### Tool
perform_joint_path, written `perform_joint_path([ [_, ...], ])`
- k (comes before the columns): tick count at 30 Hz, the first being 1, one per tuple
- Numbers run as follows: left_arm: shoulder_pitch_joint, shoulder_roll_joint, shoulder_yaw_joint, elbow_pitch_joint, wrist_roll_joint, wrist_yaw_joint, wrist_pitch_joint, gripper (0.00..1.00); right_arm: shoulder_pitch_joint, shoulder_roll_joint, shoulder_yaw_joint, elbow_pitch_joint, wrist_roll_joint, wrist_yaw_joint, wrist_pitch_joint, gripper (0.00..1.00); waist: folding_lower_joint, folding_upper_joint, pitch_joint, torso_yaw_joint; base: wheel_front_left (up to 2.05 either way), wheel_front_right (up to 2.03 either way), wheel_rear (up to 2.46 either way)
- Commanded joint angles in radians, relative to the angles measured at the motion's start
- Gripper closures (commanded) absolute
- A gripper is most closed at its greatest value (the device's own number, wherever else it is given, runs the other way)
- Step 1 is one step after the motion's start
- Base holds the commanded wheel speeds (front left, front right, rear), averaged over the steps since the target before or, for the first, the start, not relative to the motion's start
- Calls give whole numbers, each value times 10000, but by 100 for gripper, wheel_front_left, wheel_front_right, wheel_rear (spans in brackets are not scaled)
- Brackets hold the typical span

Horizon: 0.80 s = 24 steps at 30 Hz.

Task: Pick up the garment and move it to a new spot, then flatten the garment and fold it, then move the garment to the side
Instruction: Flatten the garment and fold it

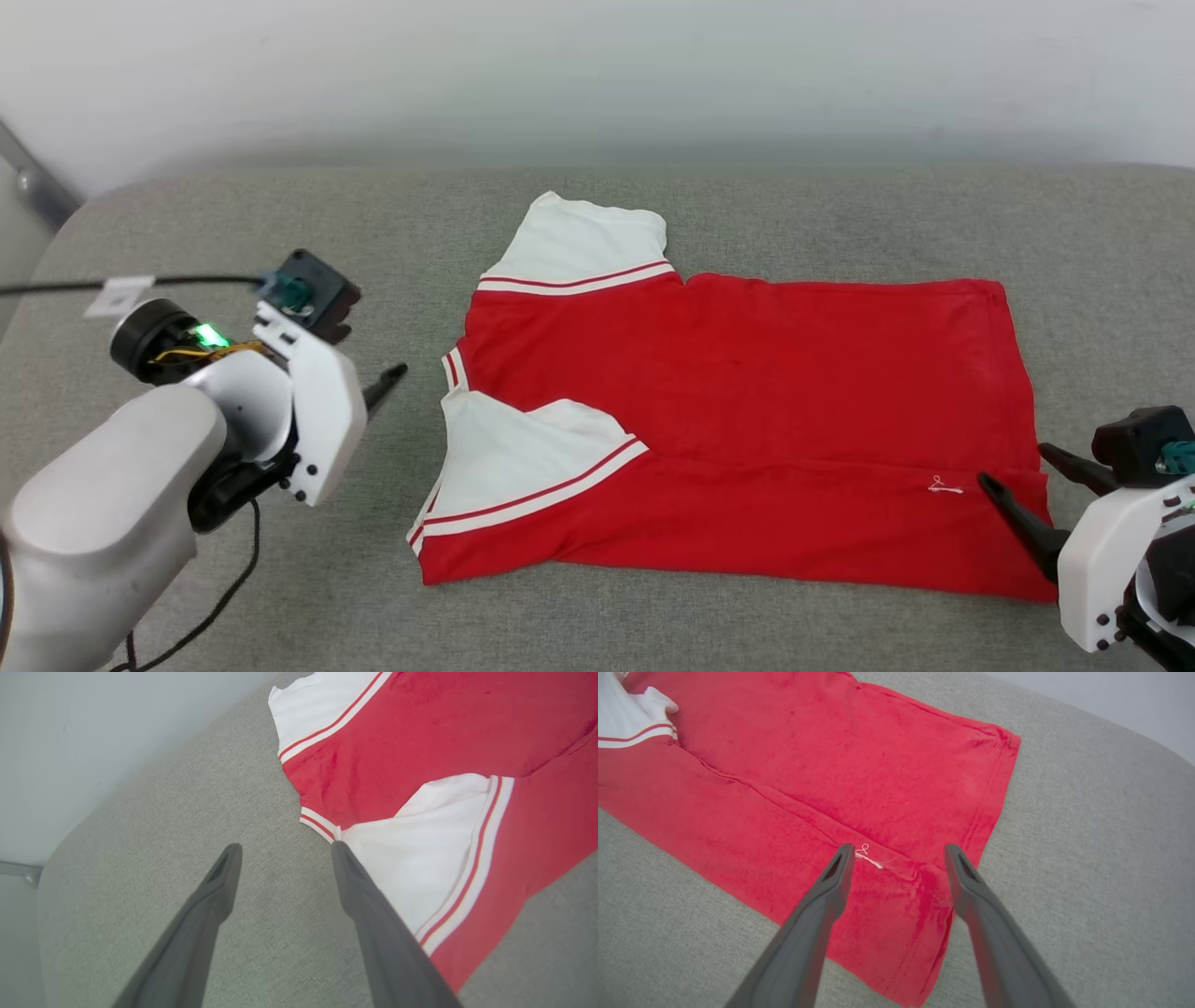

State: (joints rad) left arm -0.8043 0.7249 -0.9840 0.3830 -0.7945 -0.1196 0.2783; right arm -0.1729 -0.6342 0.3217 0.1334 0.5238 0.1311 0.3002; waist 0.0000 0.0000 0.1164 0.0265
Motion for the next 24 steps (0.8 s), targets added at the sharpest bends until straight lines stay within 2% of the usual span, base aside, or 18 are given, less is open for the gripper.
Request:
perform_joint_path([
  [1, -135, -10, -105, -186, -218, -31, 463, 0, 113, 78, -72, -83, -62, -8, 27, 0, 0, 0, -44, 32, 0, 0, 0],
  [6, -650, 152, -456, -977, -1245, -73, 2895, 0, 219, 321, -165, -304, -274, -8, 144, 0, 0, 0, -19, 31, 0, 0, 0],
  [11, -936, 47, -851, -1362, -2027, -70, 4757, 0, 112, 468, -133, -483, -379, -8, 240, 0, 0, 0, 173, -68, 0, 0, 0],
  [17, -960, -166, -1329, -1174, -2419, -44, 6157, 0, -158, 598, 63, -572, -446, -8, 322, 0, 0, 0, 459, -297, 0, 0, 0],
  [24, -736, -207, -1874, -981, -2502, -60, 7006, 0, -555, 633, 337, -536, -445, -8, 360, 0, 0, 0, 873, -581, 0, 0, 0],
])
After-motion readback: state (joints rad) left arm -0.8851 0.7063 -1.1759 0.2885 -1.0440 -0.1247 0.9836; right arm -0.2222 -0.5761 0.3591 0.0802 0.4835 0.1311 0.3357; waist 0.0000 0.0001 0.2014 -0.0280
